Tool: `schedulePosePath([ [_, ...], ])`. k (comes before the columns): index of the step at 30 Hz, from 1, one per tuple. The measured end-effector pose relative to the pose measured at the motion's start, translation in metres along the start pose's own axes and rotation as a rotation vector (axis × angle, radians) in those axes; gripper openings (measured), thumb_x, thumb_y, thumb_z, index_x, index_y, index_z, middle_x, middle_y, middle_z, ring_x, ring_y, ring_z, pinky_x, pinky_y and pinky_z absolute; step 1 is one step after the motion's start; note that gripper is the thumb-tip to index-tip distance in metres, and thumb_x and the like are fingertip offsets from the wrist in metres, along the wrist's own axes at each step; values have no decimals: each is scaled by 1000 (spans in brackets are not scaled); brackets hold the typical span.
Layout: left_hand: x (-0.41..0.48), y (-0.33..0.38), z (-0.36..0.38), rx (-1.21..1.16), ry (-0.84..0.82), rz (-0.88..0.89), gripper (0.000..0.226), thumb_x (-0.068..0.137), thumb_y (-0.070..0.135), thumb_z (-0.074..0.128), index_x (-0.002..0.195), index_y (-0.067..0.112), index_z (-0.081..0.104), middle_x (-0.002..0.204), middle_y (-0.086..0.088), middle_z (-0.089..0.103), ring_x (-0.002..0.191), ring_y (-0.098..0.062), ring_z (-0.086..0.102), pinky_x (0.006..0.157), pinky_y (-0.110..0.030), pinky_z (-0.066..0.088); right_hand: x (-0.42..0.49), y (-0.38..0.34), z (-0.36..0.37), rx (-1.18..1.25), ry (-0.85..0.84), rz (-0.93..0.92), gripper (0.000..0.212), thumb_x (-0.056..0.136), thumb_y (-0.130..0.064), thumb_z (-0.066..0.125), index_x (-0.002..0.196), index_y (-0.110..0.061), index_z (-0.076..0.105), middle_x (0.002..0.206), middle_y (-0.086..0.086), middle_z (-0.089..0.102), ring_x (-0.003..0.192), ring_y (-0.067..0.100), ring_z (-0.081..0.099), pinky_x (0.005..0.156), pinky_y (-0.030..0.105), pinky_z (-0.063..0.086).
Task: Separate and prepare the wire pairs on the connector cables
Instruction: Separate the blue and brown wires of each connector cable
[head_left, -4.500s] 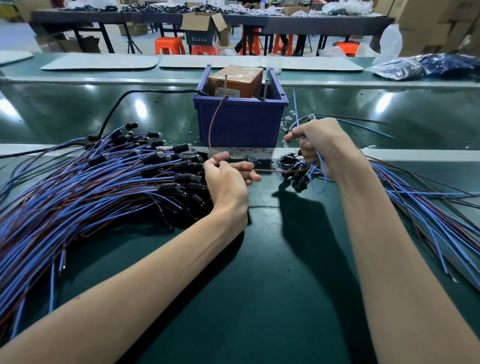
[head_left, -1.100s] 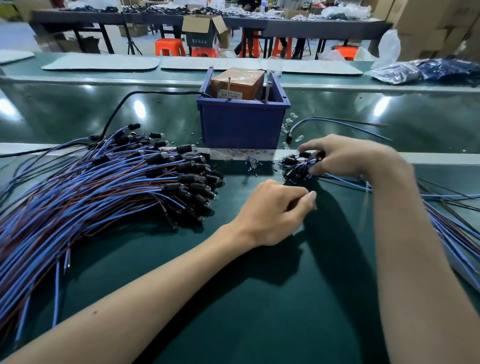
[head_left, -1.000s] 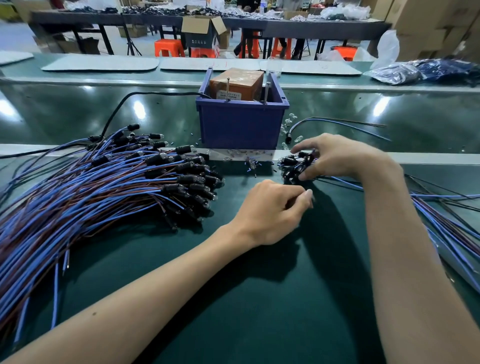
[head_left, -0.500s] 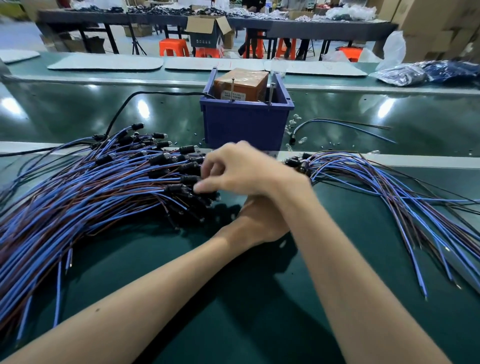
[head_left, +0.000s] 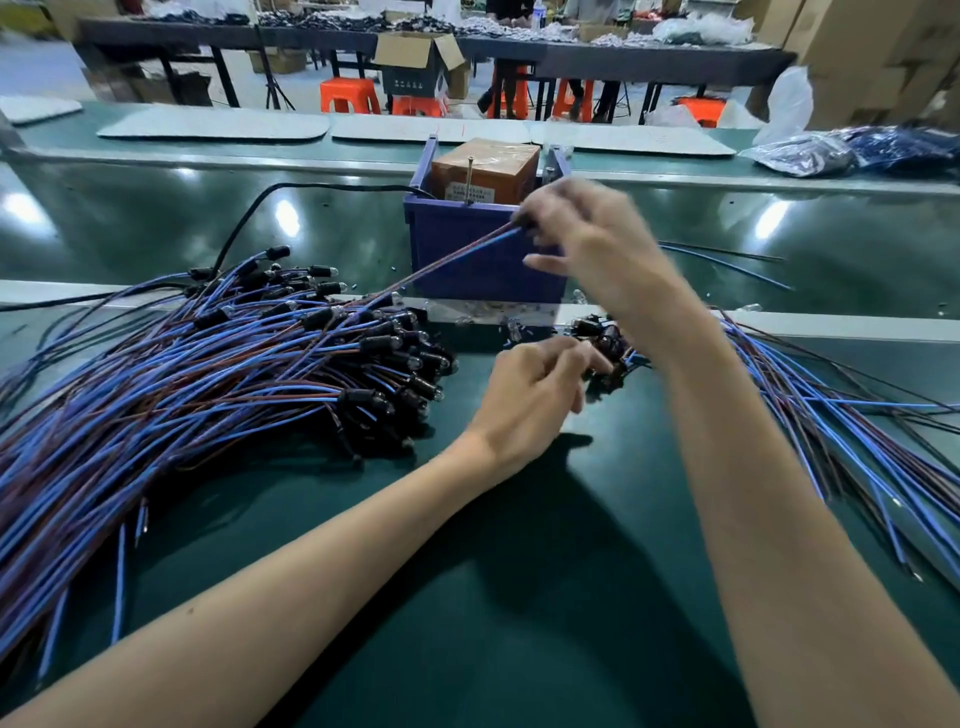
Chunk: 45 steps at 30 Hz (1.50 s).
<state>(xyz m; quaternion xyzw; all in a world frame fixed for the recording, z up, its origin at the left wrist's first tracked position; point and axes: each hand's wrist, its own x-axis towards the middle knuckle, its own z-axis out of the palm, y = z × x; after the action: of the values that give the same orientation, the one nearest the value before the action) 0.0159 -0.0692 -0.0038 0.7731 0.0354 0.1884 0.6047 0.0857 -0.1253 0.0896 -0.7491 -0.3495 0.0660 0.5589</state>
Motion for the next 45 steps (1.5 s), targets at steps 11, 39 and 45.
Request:
schedulePosePath([
  [11, 7, 7, -9, -539, 248, -98, 26, 105, 25, 27, 120, 16, 45, 77, 2, 72, 48, -14, 63, 46, -18, 45, 1, 20, -43, 100, 470, 44, 29, 94, -33, 60, 71, -20, 47, 64, -7, 45, 56, 7, 41, 57, 26, 41],
  [39, 12, 0, -8, -318, 471, -109, 32, 105, 16, 32, 83, 14, 56, 45, 10, 54, 32, -5, 39, 35, -16, 33, 5, 28, -23, 31, 26, 389, 6, 91, -6, 55, 96, -6, 58, 61, 5, 68, 30, 0, 39, 33, 12, 19],
  [45, 11, 3, -10, -374, 509, -147, 21, 104, 11, 28, 103, 15, 49, 39, 10, 43, 34, -4, 33, 33, -15, 28, 9, 32, -18, -5, 73, 411, 23, 88, -6, 54, 102, 9, 65, 48, -4, 57, 39, 5, 36, 32, 13, 22],
])
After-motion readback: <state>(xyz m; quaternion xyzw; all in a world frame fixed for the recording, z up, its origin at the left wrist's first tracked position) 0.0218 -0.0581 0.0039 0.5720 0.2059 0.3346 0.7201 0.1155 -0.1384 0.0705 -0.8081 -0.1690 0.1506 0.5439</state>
